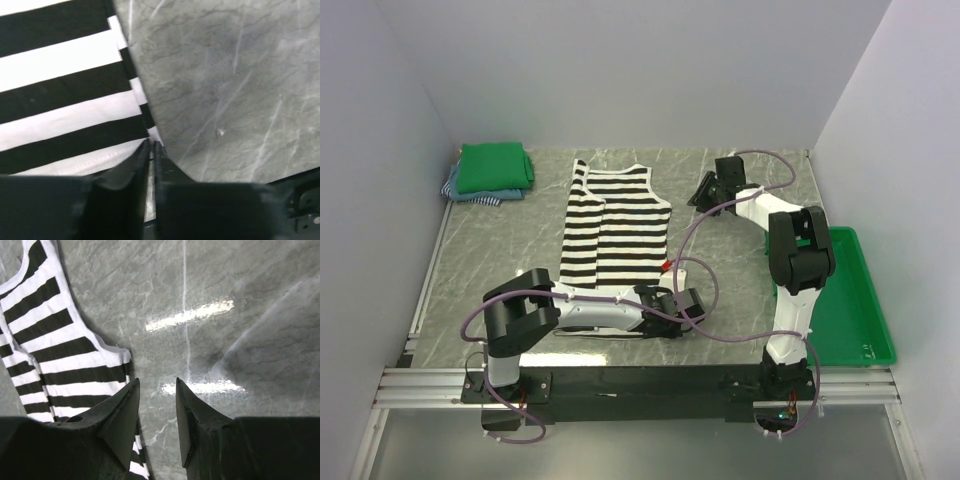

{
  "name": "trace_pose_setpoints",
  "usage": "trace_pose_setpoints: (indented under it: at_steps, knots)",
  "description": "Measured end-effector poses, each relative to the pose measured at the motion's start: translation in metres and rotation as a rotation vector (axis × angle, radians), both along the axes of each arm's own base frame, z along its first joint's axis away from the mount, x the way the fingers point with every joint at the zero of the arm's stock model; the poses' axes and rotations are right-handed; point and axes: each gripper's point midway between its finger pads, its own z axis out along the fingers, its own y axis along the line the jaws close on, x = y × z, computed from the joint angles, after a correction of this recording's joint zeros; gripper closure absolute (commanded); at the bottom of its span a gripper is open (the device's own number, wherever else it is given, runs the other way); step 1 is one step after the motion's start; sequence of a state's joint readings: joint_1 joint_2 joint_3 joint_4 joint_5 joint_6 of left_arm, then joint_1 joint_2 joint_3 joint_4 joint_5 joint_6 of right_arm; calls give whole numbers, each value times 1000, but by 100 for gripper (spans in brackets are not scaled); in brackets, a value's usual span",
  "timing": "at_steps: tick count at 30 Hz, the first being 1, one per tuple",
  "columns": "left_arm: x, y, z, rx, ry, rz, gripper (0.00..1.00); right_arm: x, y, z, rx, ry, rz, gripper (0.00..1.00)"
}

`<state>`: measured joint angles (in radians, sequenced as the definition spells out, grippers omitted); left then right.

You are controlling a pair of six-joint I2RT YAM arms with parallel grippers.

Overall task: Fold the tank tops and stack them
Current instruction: Fold the tank top

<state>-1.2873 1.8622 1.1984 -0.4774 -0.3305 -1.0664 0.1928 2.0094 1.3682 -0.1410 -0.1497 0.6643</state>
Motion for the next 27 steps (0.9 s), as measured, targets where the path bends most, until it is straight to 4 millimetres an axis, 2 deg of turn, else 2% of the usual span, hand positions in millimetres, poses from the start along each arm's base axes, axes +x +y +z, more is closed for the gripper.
trace_pose_setpoints:
  at_steps: [2, 6, 13, 21, 27]
  knots:
    - [1, 2, 0, 7, -4, 9, 99, -1, 3, 1, 11, 0, 11, 58]
    - [0, 4, 0, -1, -5, 20, 99, -1, 10, 3, 24, -11, 44, 54]
    - [-15, 39, 8, -36, 18, 28, 100, -2, 28, -2, 4, -14, 107, 51]
    - [-24, 37, 16, -115, 47, 20, 99, -12, 54, -24, -27, 24, 160, 51]
    - [-25, 32, 18, -140, 52, 11, 94, 0, 59, -26, -51, 5, 148, 51]
